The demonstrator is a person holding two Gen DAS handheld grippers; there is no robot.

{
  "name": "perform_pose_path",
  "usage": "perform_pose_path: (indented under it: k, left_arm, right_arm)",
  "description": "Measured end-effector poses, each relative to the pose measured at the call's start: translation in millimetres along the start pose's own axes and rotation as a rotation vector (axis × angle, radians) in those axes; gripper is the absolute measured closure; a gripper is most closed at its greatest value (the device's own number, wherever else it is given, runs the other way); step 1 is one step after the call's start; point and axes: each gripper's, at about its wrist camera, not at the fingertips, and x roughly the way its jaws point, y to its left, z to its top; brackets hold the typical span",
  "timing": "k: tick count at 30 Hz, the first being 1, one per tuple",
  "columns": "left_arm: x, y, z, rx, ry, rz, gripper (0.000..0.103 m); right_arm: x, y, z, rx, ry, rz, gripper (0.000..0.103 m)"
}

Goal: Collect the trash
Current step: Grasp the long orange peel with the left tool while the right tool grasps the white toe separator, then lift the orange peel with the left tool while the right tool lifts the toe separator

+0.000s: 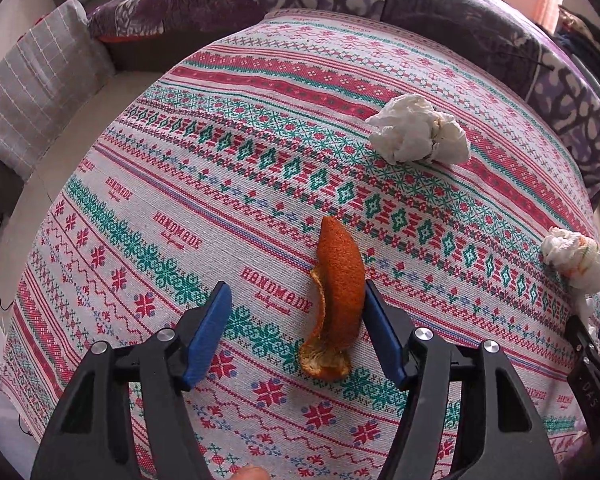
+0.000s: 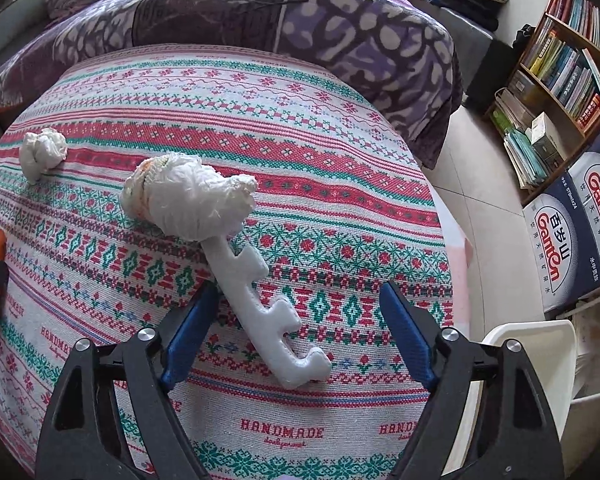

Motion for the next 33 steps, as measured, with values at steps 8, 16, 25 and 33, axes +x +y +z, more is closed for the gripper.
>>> perform_pose_path:
  k: [8, 16, 25, 33]
  left_arm:
    - [-6, -10, -6, 0.05, -0.005, -0.016, 0.08]
    - [-37, 7, -5, -0.069, -0.08, -0.063, 0.081]
    - [-85, 15, -1, -0.102, -0.177, -0.129, 0.081]
    - [-119, 13, -9, -0.077, -0.285, -0.094, 0.081]
  right_arm:
    - [-11, 18, -7, -0.056, 0.023, 0.075, 0.077]
    - [-56, 15, -3, -0.001, -0.067, 0.198, 0.079]
    - [-125, 19, -8, -0.036, -0.258, 0.234, 0.079]
    - [-157, 9, -14, -0.016, -0.35, 0.184, 0.079]
